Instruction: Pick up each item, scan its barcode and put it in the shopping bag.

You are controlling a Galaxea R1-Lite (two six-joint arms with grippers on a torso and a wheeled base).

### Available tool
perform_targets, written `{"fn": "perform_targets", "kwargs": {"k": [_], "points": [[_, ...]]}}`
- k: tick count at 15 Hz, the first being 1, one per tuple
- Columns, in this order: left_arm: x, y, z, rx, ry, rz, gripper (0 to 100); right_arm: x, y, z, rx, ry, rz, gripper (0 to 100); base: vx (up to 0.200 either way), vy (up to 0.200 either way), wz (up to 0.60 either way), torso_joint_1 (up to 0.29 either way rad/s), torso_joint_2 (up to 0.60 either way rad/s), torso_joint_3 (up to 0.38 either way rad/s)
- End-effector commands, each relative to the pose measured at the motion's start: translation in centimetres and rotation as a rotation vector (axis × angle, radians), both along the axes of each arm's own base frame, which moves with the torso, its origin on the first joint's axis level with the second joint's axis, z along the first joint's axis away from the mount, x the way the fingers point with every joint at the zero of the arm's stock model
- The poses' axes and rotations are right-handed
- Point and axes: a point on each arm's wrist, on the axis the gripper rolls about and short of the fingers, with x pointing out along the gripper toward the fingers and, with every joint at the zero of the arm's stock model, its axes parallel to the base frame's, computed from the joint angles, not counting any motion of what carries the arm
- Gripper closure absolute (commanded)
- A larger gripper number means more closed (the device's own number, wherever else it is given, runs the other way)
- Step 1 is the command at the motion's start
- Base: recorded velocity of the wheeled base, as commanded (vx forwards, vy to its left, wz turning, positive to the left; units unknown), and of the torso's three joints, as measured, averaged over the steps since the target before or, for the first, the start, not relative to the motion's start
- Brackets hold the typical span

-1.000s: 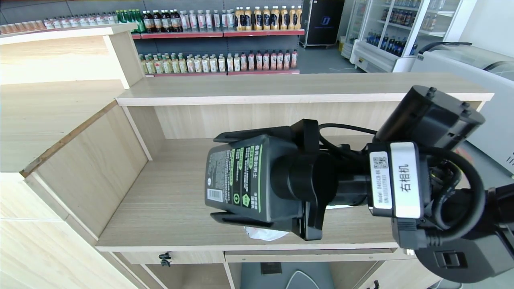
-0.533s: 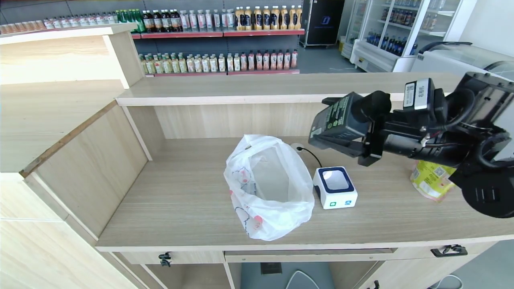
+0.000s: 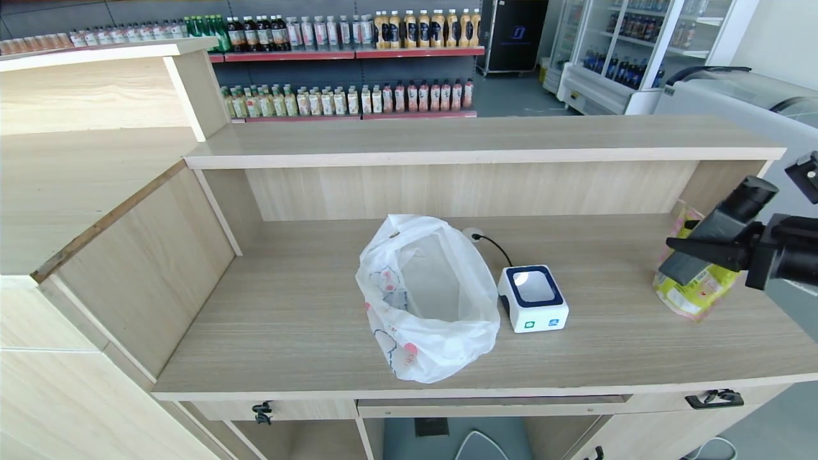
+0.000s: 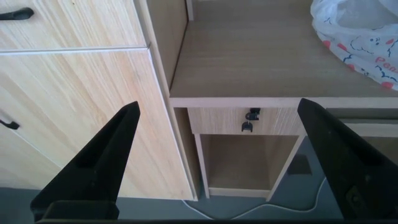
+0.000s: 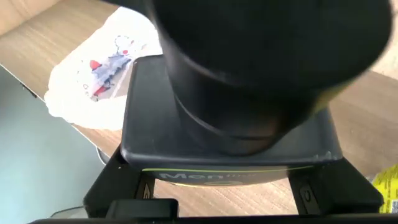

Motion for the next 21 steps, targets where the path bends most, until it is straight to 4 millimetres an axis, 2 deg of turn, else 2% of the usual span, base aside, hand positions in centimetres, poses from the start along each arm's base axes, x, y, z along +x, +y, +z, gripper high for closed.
{"fn": "perform_targets", "kwargs": {"k": [1,5,11,13,15,16,18,21], "points": [[0.0,0.0,0.0,-0.001,0.0,0.0,0,-1.1,-1.5,-0.1,0.012,0.032,-0.07,100,0.0,0.0,0.0,0.0,0.0,0.0],[0.0,0.0,0.0,0.001,0.0,0.0,0,-1.5,-2.5,0.0,0.001,0.049,-0.158,100,0.0,0.0,0.0,0.0,0.0,0.0],[0.0,0.0,0.0,-0.001,0.0,0.0,0,-3.1,-2.8,0.0,0.014,0.106,-0.198,100,0.0,0.0,0.0,0.0,0.0,0.0],[0.0,0.0,0.0,0.001,0.0,0.001,0,-3.2,-2.7,-0.1,0.01,0.109,-0.21,100,0.0,0.0,0.6,0.0,0.0,0.005],[0.0,0.0,0.0,0.001,0.0,0.0,0,-3.2,-2.4,0.6,0.066,0.143,-0.299,100,0.0,0.0,0.6,0.002,0.01,0.005],[0.0,0.0,0.0,0.001,0.0,0.001,0,-2.8,-1.9,1.6,0.202,0.191,-0.329,100,0.0,0.0,0.6,-0.002,0.0,-0.002],[0.0,0.0,0.0,-0.001,0.0,0.0,0,-2.0,-1.1,2.6,0.312,0.226,-0.34,100,0.0,0.0,0.0,0.0,0.0,0.0],[0.0,0.0,0.0,0.001,0.0,0.0,0,-1.2,-0.4,2.3,0.382,0.284,-0.335,100,0.0,0.0,0.0,0.0,0.0,0.0]]}}
